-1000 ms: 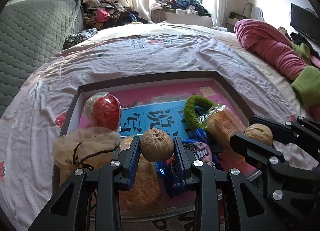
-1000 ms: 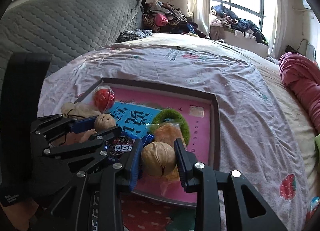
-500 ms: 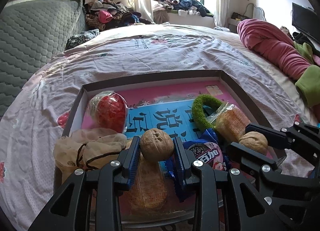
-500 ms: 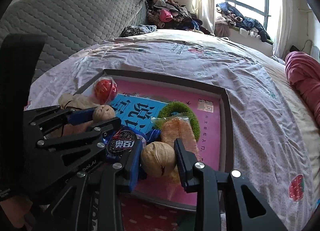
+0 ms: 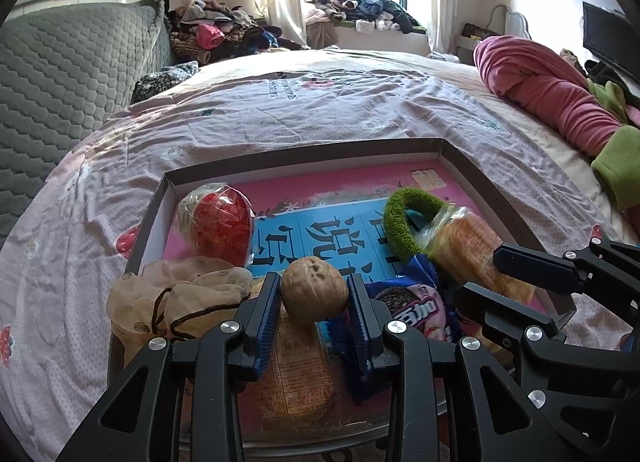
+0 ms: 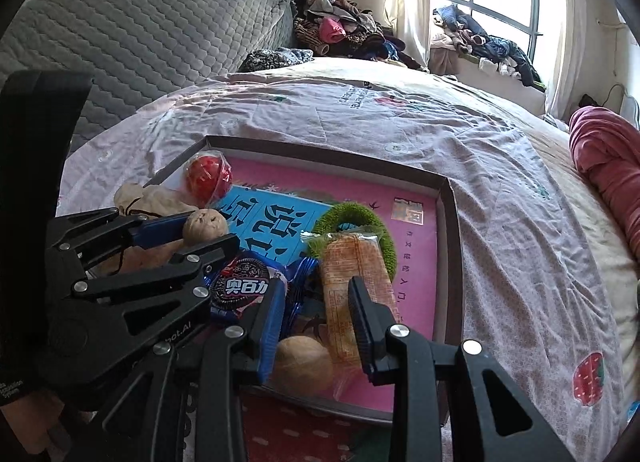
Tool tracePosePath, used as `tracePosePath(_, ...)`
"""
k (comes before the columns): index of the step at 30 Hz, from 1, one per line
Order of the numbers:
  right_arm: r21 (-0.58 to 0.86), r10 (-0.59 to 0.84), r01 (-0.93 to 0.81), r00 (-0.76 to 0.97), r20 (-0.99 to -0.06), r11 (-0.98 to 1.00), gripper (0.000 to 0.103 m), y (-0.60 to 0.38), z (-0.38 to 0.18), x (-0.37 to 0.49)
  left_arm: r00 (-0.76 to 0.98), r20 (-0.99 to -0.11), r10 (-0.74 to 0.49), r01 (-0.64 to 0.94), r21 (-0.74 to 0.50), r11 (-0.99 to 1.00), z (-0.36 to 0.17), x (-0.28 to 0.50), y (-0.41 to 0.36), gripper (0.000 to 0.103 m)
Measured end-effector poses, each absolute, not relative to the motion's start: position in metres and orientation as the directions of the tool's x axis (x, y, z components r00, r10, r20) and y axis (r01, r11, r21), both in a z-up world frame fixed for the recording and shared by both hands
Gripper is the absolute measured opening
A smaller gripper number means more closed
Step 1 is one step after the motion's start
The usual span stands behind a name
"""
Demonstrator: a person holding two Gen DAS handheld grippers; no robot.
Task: Organize objects
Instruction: 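Lower both walnuts into the tray and open both tools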
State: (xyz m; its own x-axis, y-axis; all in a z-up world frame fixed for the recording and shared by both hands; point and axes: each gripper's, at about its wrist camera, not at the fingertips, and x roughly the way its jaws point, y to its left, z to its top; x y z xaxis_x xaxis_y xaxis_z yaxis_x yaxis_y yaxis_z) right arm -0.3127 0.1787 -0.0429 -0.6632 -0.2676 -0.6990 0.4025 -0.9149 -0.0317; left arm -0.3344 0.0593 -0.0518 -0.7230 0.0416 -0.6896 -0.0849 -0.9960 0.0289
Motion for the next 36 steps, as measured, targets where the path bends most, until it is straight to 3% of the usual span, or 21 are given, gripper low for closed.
tracePosePath(6,-0.035,-0.265,0.402,-0.663,-0.7,-0.915,0.033,0.178,-0.043,-0.312,-0.725,-0.688,0.033,-0.08,0.036,-0.996,-0.052,-0.334,0.057,0.042)
tracePosePath(36,-0.035,-0.252,0.378,-0.682,-0.687,-0.925,0.037,0.185,-0.033,-0.309,-0.736,-0.677,0.027,-0.066,0.033,-0.997,-0.047,-0.331,0.055,0.057)
